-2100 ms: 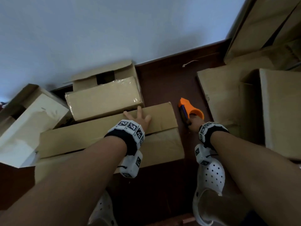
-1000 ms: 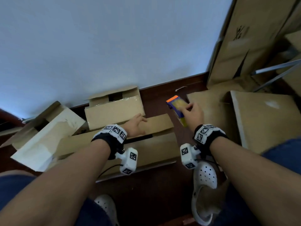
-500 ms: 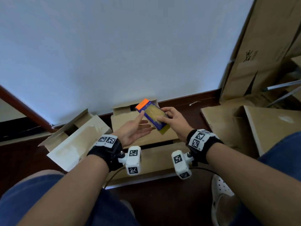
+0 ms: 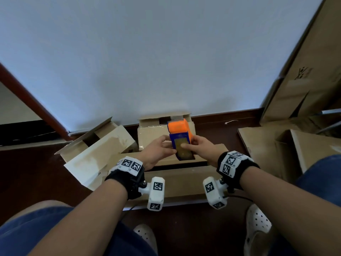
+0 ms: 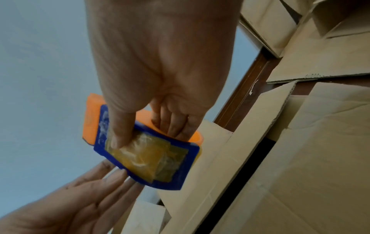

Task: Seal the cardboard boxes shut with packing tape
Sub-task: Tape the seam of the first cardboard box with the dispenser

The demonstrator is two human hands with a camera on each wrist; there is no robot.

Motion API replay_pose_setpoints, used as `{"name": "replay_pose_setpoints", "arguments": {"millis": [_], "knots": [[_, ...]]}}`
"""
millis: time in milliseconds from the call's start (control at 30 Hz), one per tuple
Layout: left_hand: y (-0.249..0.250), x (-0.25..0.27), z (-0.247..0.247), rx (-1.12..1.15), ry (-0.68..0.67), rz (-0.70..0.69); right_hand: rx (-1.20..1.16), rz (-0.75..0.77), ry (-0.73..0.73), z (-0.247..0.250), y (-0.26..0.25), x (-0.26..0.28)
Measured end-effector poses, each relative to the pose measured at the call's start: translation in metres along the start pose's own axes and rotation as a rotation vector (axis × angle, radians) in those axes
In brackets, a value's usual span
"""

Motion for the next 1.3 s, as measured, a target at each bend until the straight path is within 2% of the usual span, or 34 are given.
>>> {"name": "replay_pose_setpoints", "arguments": {"millis": [67,167,200,233,300,433,633,800,900,967,1033,1100,1200,1233,1300], "knots": [[-0.005,0.0,0.01,-0.168,0.029,0.048,0.048,-0.031,-0.043,-0.004,0.01,0.003],[0.008,0.001,0.047,-0.378,0.31,-0.016,0.118,-0.073,-0.098,-0.004,0.019,0.011],[0.016,0.003,0.052,-0.395,0.357,-0.061,0.175,-0.08,-0.099,-0.003,0.021,0.013],[0.022,0.004,0.052,-0.382,0.353,-0.099,0.24,-0.082,-0.098,-0.002,0.022,0.013],[0.029,0.005,0.039,-0.298,0.264,-0.135,0.323,-0.09,-0.095,-0.001,0.025,0.013],[0.033,0.004,0.016,-0.245,0.129,-0.165,0.377,-0.092,-0.116,-0.007,0.017,0.017],[0.034,0.005,0.04,-0.195,0.31,-0.195,0.405,-0.065,-0.152,-0.012,0.014,0.017],[0.028,0.006,0.054,-0.05,0.377,-0.205,0.457,-0.091,-0.081,-0.012,0.014,0.01],[0.021,0.008,0.06,-0.063,0.378,-0.18,0.559,-0.112,-0.074,-0.015,0.016,0.003],[0.014,0.012,0.072,-0.148,0.396,-0.173,0.641,-0.129,-0.09,-0.017,0.02,-0.002],[0.006,0.018,0.096,-0.356,0.459,-0.165,0.681,-0.146,-0.07,-0.016,0.027,-0.007],[-0.009,0.027,0.121,-0.58,0.522,-0.106,0.673,-0.171,-0.033,-0.014,0.035,-0.012],[-0.037,0.042,0.156,-0.751,0.561,0.02,0.713,-0.113,0.0,-0.019,0.036,-0.014],[-0.047,0.046,0.165,-0.826,0.545,0.06,0.735,-0.104,0.004,-0.021,0.036,-0.015],[-0.074,0.049,0.178,-1.012,0.428,0.176,0.791,-0.112,0.008,-0.025,0.04,-0.02]]}}
Point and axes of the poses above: each hand's wrist, its own x-axis away from the middle knuckle, its own z-axis out of the back of the hand, y = z × x, the point moved 10 cm from there along -x, towards the middle knuckle, and after that the axes turned 1 degree about z, right-handed, at the moved point
